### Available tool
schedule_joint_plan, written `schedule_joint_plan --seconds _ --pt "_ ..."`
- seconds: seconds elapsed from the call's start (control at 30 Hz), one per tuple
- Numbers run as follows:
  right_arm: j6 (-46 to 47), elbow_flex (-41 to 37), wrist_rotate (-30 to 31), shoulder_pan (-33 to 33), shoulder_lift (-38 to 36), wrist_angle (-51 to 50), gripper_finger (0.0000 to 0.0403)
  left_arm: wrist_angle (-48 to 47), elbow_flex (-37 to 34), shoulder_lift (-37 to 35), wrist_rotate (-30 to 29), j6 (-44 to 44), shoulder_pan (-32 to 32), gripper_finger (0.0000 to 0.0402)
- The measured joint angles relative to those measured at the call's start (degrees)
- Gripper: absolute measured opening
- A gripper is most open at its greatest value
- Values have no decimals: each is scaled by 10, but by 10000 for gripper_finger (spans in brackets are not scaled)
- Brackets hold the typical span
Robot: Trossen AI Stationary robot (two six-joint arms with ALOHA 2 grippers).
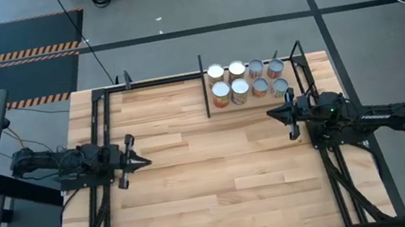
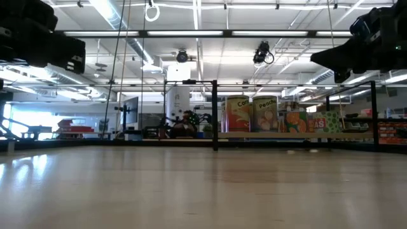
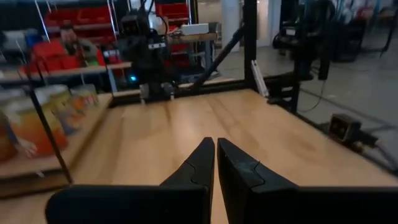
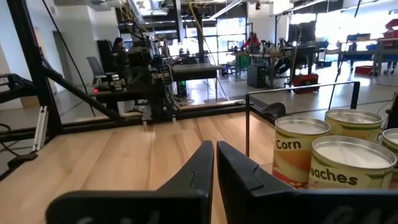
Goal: Pick and place cans onto a shelf
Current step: Return to Home Position
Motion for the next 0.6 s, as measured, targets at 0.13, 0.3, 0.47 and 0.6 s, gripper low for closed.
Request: schedule_joint_plan --seconds 0.13,0.3,0.47,0.6 --pt "0 0 2 0 0 4 27 4 -1 0 0 -68 0 25" --pt "0 0 2 0 0 7 28 18 -1 0 2 -88 0 25" --pt "0 0 3 0 0 8 27 21 -1 0 2 -88 0 25" --pt "0 0 3 0 0 8 28 22 -1 0 2 -88 0 25"
